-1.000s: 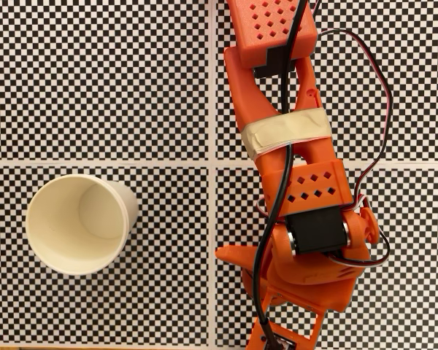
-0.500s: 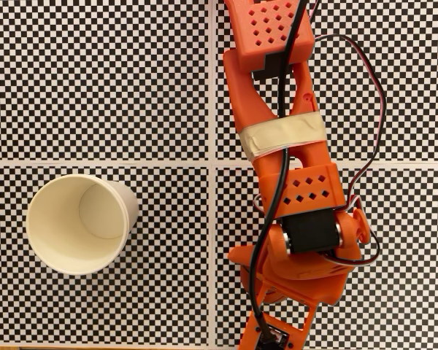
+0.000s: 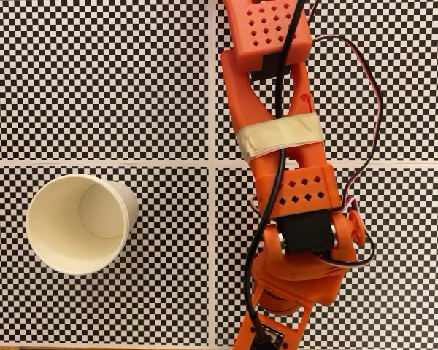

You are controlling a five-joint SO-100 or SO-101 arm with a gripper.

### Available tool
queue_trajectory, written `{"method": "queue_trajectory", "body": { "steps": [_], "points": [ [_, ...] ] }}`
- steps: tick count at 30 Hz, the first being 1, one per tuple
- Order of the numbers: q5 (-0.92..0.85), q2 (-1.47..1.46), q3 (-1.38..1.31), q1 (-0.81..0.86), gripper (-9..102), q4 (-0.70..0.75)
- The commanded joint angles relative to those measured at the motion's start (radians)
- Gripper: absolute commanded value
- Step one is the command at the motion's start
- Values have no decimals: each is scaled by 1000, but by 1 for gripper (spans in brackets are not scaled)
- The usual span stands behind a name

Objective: Grasp basketball and place into cup.

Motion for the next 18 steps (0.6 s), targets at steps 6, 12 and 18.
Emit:
{"method": "queue_trajectory", "body": {
  "steps": [6,12,18],
  "points": [
    [2,71,-209,9,0,60],
    [-3,179,-209,23,0,184],
    [-15,321,-209,40,0,333]
  ]
}}
